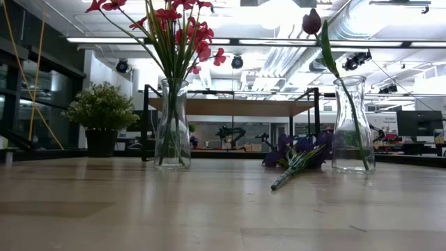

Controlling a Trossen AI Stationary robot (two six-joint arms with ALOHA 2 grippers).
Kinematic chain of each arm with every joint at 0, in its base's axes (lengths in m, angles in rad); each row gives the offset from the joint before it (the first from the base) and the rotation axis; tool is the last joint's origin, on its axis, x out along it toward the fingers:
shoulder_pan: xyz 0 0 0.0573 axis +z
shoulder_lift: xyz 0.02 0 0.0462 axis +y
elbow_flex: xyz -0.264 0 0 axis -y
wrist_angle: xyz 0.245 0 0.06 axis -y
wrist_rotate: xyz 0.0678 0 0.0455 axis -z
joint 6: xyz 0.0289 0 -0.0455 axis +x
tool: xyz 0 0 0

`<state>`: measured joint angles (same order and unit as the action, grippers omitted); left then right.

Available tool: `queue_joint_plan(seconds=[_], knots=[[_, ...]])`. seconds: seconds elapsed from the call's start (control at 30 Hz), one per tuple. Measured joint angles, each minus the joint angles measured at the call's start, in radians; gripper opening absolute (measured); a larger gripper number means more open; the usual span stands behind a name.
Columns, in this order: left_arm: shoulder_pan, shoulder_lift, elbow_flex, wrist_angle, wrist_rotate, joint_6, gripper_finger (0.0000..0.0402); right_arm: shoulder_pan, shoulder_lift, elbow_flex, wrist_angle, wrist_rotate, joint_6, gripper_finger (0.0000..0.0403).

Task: Pick and place flowers into a vace then onto a shelf
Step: Put the blue flowers into the right transparent vase

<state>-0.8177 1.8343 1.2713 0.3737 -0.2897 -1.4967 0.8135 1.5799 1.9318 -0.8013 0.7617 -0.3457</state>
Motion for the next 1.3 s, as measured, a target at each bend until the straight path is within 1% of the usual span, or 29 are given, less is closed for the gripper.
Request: queue_joint_plan(seconds=[0.17, 0.3, 0.43, 0.57, 0.63, 0.73, 0.9, 1.1, 1.3], knots=[[0.000, 0.000, 0.000, 0.036, -0.019, 0.014, 0.0129, 0.041, 0.001, 0.006, 0.155, 0.116, -0.329, 0.0004], [0.000, 0.000, 0.000, 0.100, -0.069, 0.053, 0.0129, 0.062, 0.017, 0.006, 0.256, 0.211, -0.601, 0.0003], [0.013, 0.000, 0.000, 0.205, -0.109, 0.130, 0.0129, 0.066, 0.035, 0.006, 0.285, 0.259, -0.838, 0.0003], [0.033, 0.000, 0.000, 0.325, -0.124, 0.235, 0.0129, 0.066, 0.056, 0.006, 0.272, 0.304, -0.977, 0.0003], [0.041, 0.000, 0.000, 0.372, -0.121, 0.277, 0.0129, 0.066, 0.063, 0.006, 0.249, 0.324, -1.023, 0.0003], [0.055, 0.000, 0.000, 0.425, -0.120, 0.315, 0.0129, 0.066, 0.071, 0.006, 0.196, 0.362, -1.048, 0.0003], [0.067, 0.000, 0.000, 0.440, -0.120, 0.322, 0.0129, 0.070, 0.085, 0.004, 0.070, 0.439, -1.047, 0.0003], [0.084, 0.000, 0.000, 0.457, -0.126, 0.311, 0.0129, 0.071, 0.105, -0.027, -0.018, 0.443, -1.048, 0.0003], [0.102, 0.000, 0.011, 0.485, -0.135, 0.310, 0.0129, 0.069, 0.107, -0.124, -0.025, 0.463, -1.114, 0.0003]])
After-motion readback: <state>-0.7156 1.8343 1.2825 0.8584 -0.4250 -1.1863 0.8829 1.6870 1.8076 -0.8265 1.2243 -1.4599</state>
